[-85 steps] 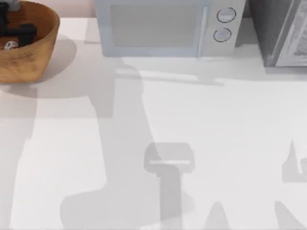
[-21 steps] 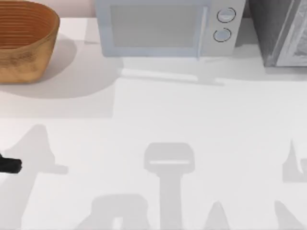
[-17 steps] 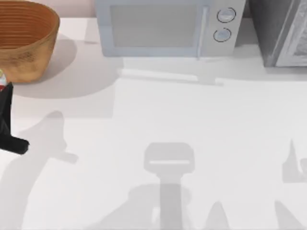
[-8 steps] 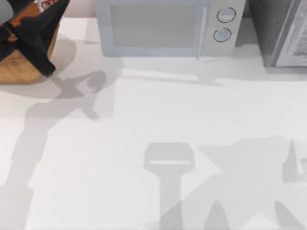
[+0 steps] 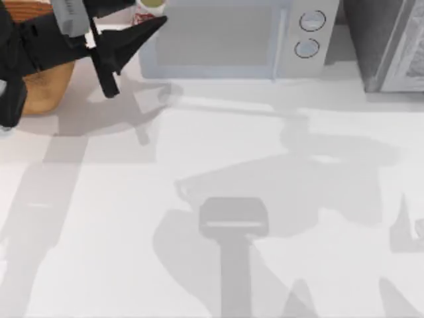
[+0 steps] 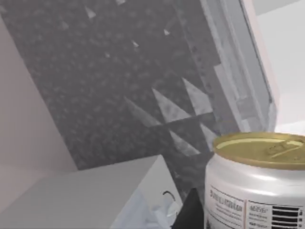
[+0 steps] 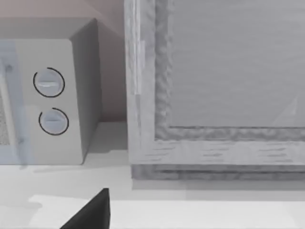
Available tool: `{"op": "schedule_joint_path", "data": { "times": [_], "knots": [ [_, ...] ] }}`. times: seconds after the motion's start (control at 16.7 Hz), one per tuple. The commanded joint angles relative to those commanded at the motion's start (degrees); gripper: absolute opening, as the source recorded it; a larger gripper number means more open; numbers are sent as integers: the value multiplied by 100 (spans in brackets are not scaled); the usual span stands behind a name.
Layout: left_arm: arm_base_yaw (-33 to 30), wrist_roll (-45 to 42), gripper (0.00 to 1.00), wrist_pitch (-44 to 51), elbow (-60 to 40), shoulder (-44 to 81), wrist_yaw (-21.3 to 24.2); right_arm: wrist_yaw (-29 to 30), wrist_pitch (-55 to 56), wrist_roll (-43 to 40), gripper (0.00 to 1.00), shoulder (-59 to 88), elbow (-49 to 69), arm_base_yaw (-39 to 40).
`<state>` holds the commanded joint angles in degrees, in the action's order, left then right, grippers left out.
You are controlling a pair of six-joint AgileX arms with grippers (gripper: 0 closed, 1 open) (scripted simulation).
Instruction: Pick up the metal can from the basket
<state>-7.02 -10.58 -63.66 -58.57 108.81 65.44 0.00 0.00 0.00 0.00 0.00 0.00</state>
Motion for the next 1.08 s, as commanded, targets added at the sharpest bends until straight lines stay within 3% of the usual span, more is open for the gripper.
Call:
{"op": "schedule_joint_path", "data": {
  "times": [0.3,0.54,1.02,1.08],
  "knots": [
    [-98,250,0,-697,-674,2106,1140,0,0,0,100,0,0,0],
    [-143,510,0,-908,-884,3280,1711,0,0,0,100,0,0,0],
    [-156,612,0,-943,-918,3644,1877,0,0,0,100,0,0,0],
    [-156,612,8,-943,-918,3644,1877,0,0,0,100,0,0,0]
  ]
}}
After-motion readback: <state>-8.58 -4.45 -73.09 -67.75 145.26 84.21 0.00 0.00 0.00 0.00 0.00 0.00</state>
